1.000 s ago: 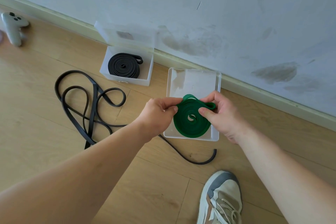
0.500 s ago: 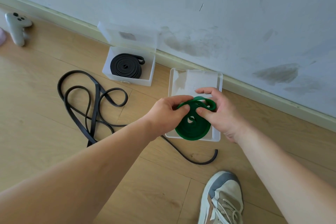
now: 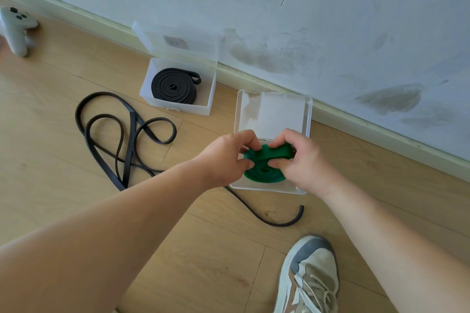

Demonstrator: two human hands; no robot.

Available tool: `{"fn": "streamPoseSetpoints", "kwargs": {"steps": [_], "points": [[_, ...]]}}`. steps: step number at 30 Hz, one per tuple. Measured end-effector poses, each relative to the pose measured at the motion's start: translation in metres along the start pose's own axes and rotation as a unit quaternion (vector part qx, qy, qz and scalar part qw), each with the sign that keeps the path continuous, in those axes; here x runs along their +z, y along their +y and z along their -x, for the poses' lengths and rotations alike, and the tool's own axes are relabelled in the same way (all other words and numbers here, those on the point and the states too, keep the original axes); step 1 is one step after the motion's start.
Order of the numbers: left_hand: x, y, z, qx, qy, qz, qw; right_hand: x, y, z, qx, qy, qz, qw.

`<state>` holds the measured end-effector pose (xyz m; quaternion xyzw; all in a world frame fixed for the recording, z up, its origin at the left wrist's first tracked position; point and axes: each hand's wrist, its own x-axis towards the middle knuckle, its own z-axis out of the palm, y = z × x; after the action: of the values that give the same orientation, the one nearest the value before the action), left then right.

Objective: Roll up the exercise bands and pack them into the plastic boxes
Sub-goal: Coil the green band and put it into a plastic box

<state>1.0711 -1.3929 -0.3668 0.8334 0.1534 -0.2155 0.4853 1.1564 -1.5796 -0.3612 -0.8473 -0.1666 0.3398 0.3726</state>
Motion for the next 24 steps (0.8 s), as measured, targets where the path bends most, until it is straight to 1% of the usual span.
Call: {"fn": "streamPoseSetpoints", "kwargs": {"steps": [3, 6, 9, 12, 13, 15, 17, 19, 20, 22, 24], "points": [[0.009, -0.007, 0.001, -0.005, 0.010, -0.011, 1.000, 0.006, 0.001, -0.001, -0.010, -0.004, 0.019, 1.000], [0.010, -0.009, 0.000, -0.002, 0.026, -0.003, 1.000, 0.006, -0.001, -0.004, 0.001, 0.013, -0.011, 1.000], [0.009, -0.007, 0.000, 0.002, 0.020, 0.023, 1.000, 0.009, -0.002, -0.005, 0.001, 0.036, -0.025, 0.999], [0.010, -0.008, 0.000, 0.004, 0.008, -0.018, 1.000, 0.012, 0.001, -0.005, -0.018, 0.066, -0.018, 0.997], [0.010, -0.009, 0.000, 0.006, 0.002, -0.039, 0.999, 0.012, 0.001, -0.006, -0.022, 0.065, -0.011, 0.998], [0.012, -0.009, -0.002, 0.012, -0.007, -0.089, 0.996, 0.013, 0.003, -0.008, -0.024, 0.040, 0.021, 0.999], [0.015, -0.008, -0.001, 0.032, 0.020, -0.127, 0.991, 0.014, 0.003, -0.009, -0.008, 0.012, 0.032, 0.999], [0.020, -0.011, 0.001, 0.064, 0.081, -0.136, 0.985, 0.013, 0.002, -0.012, 0.008, -0.006, 0.033, 0.999], [0.023, -0.014, 0.002, 0.073, 0.101, -0.131, 0.984, 0.014, 0.001, -0.014, 0.006, -0.012, 0.040, 0.999], [0.029, -0.022, 0.005, 0.088, 0.114, -0.106, 0.984, 0.019, -0.001, -0.015, -0.008, -0.015, 0.056, 0.998], [0.034, -0.028, 0.008, 0.103, 0.134, -0.086, 0.982, 0.028, 0.000, -0.012, -0.032, 0.007, 0.062, 0.998]]}}
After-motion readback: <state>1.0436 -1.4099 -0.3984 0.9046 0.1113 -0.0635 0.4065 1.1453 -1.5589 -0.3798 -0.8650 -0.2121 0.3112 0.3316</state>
